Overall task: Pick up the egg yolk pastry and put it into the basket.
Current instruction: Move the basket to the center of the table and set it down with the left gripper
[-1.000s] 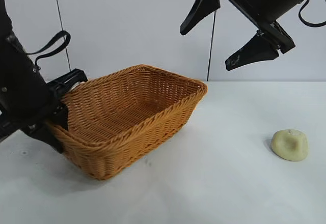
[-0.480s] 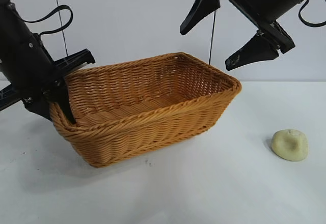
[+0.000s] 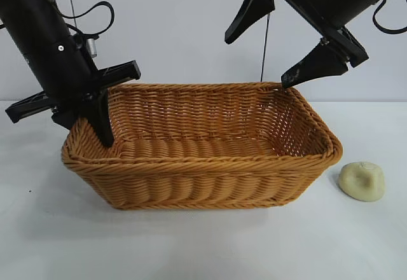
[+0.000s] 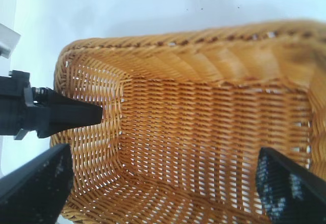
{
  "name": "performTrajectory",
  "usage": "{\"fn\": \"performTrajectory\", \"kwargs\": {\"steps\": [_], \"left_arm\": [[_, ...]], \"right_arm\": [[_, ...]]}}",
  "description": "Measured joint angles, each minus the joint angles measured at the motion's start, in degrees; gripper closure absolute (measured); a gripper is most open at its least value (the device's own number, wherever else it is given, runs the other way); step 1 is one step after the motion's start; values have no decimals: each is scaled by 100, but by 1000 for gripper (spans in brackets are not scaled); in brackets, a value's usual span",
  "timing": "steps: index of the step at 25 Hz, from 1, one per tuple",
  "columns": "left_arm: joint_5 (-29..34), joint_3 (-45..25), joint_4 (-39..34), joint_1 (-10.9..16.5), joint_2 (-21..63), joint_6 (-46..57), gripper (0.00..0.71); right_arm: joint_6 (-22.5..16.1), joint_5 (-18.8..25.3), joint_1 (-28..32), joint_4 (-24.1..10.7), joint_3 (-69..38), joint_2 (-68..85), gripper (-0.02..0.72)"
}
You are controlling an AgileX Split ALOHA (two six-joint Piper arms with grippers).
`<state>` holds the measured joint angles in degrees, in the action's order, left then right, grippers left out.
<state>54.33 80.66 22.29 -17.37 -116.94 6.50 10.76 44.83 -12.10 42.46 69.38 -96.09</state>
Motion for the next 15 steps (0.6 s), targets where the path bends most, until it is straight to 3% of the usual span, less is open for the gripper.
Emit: {"fn": "performTrajectory", "kwargs": {"steps": [15], "left_arm": [[-364,85,38,0,-554,-242,602]], "right_arm": [[0,0,0,0,0,0,29]]}}
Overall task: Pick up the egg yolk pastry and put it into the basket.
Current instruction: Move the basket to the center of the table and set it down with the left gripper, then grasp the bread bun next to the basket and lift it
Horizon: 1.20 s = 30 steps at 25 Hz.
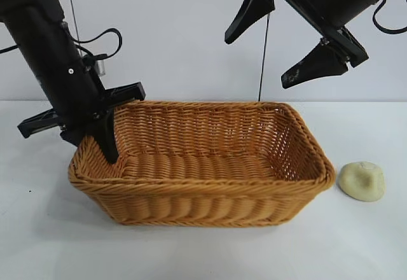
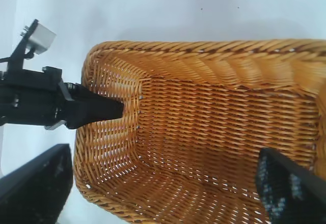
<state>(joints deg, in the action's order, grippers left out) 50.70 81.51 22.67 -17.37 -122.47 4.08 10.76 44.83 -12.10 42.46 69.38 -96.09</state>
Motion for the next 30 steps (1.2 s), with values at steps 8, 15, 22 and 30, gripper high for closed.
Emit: {"fn": "performTrajectory", "kwargs": {"steps": [8,15,22,30], "left_arm": [[5,0,69,0,0,-10,418],[429,119,92,0,0,-10,41],[1033,750,72,0,332,-10,19],[1605,1549,-1096,0,796,59,14]], "right_arm": [[0,0,0,0,0,0,29],[0,0,0,0,0,0,29],[0,4,0,0,0,0,29],[0,4,0,0,0,0,29]]}}
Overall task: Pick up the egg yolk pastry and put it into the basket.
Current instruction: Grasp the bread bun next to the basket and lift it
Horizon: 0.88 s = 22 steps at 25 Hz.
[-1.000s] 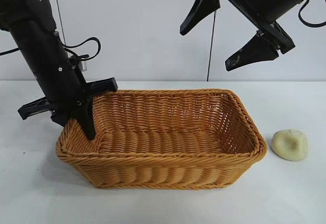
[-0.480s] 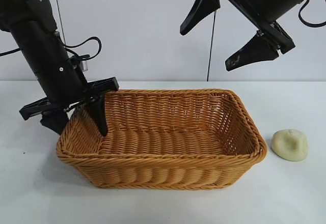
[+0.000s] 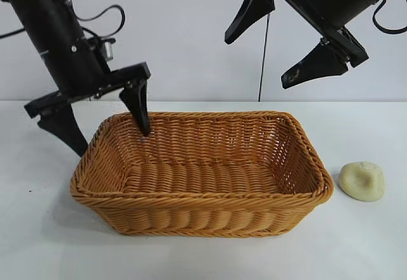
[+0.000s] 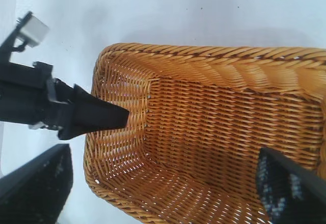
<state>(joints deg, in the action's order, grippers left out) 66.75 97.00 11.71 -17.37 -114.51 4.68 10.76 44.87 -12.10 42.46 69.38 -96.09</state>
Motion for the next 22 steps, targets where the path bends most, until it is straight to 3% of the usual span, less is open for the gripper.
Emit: {"fn": "performTrajectory", "kwargs": {"steps": [6,16,22], "left_arm": [[224,60,-1131,183,0,220,14],[231,60,-1134,1386,0,175,16],[245,50,-1070,1487,163,97,17]], "right_arm": [[0,19,0,0,0,0,29],[0,19,0,0,0,0,29],[0,24,0,0,0,0,29]]}}
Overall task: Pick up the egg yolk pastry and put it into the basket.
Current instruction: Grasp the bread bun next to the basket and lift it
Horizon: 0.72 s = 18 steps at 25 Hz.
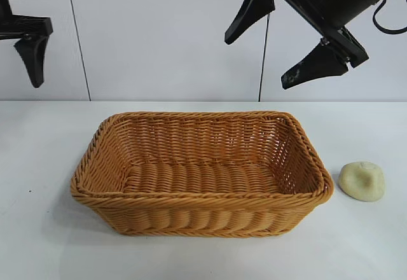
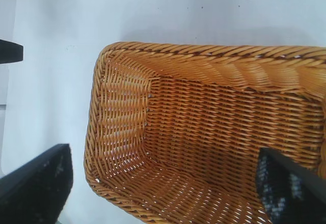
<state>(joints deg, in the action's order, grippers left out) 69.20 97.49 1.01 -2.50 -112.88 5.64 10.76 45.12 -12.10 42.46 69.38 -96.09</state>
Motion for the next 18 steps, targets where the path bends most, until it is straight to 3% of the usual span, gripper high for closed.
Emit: {"fn": "performTrajectory", "kwargs": {"steps": [8,18], "left_arm": [[-9,-399,156,0,1146,-163,21],[21,-3168,91,0,3908,-478,21]], "right_arm": [[0,79,0,0,0,0,29],[0,79,0,0,0,0,29]]}}
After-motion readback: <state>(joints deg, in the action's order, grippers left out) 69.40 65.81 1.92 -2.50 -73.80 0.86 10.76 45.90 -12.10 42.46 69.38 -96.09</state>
